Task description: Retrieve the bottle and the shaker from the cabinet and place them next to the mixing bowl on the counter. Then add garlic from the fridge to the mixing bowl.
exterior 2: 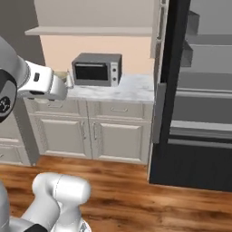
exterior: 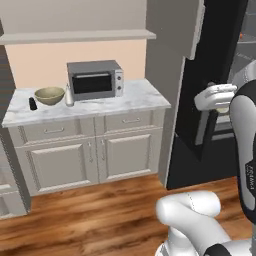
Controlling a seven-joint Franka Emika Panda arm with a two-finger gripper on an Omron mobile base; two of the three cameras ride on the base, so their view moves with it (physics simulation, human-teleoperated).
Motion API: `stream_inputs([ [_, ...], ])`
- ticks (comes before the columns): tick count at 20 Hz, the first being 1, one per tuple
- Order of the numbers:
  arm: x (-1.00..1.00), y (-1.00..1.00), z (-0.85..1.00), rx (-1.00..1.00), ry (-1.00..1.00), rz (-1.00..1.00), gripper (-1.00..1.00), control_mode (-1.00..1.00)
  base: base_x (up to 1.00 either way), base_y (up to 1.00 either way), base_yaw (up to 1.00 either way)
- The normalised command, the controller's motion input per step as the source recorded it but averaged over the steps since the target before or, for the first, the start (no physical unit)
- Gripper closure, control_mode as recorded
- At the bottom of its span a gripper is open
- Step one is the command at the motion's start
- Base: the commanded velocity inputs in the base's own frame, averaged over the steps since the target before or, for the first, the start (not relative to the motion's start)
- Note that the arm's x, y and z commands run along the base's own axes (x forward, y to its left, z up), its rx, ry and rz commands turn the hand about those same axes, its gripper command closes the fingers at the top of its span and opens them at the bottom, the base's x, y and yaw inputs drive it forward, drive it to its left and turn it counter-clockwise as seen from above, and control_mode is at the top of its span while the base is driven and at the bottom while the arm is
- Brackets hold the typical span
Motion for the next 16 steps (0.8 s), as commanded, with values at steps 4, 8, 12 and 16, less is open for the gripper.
stream_inputs([
  [4, 0.00, 0.00, 0.00, 0.00, 0.00, 0.00, 1.00, 1.00, 1.00, 1.00, 0.00],
  [8, 0.00, 0.00, 0.00, 0.00, 0.00, 0.00, 1.00, 1.00, 1.00, 1.00, 0.00],
  [12, 0.00, 0.00, 0.00, 0.00, 0.00, 0.00, 1.00, 1.00, 0.95, 0.99, 0.15],
  [16, 0.00, 0.00, 0.00, 0.00, 0.00, 0.00, 1.00, 1.00, 0.92, 0.59, 0.20],
])
